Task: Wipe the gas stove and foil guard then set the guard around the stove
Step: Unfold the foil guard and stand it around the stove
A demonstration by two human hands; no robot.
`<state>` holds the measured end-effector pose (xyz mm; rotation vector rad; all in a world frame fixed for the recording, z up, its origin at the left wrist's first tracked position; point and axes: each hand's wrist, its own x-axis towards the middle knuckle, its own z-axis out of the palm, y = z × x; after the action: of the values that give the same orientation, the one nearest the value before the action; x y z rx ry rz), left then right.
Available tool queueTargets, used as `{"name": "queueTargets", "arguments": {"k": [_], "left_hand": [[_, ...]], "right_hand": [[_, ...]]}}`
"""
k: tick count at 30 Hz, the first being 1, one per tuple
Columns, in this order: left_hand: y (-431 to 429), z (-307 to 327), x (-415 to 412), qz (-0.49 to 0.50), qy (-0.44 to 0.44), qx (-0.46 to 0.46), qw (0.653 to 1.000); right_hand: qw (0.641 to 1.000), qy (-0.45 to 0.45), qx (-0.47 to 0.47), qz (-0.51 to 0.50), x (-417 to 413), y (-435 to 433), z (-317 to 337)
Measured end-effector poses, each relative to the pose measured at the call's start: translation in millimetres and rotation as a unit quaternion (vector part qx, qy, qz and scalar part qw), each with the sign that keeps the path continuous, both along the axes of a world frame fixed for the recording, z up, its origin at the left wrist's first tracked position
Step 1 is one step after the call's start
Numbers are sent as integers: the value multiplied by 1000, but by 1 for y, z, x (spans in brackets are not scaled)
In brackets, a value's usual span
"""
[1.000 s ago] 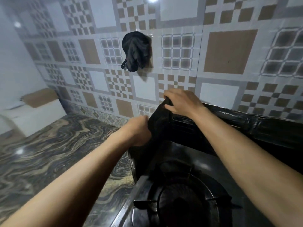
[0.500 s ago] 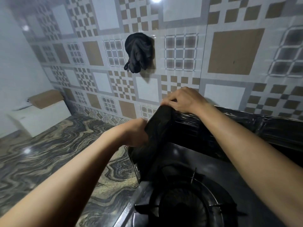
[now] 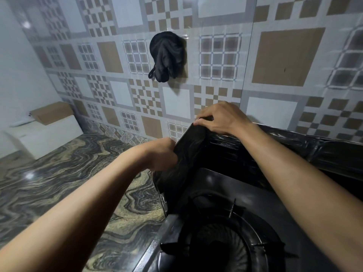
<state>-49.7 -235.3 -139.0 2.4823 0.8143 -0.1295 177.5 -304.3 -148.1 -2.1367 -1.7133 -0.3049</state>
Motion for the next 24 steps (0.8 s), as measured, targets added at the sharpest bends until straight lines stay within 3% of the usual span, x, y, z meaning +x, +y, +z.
{"name": "queueTargets", "arguments": {"k": [6, 13, 18, 24], "left_hand": [[3, 1, 1, -1, 14, 8, 1000], [3, 3, 0, 10, -29, -83, 996], [-10, 3, 0, -34, -22, -30, 999], [-8, 3, 4, -24, -14, 3, 1000]], "right_hand": [[997, 28, -25, -62, -3, 9, 4], [995, -89, -21, 45, -6, -5, -19], [971, -233, -55, -29, 0, 0, -48], [965, -259, 11, -35, -3, 16, -57]]}}
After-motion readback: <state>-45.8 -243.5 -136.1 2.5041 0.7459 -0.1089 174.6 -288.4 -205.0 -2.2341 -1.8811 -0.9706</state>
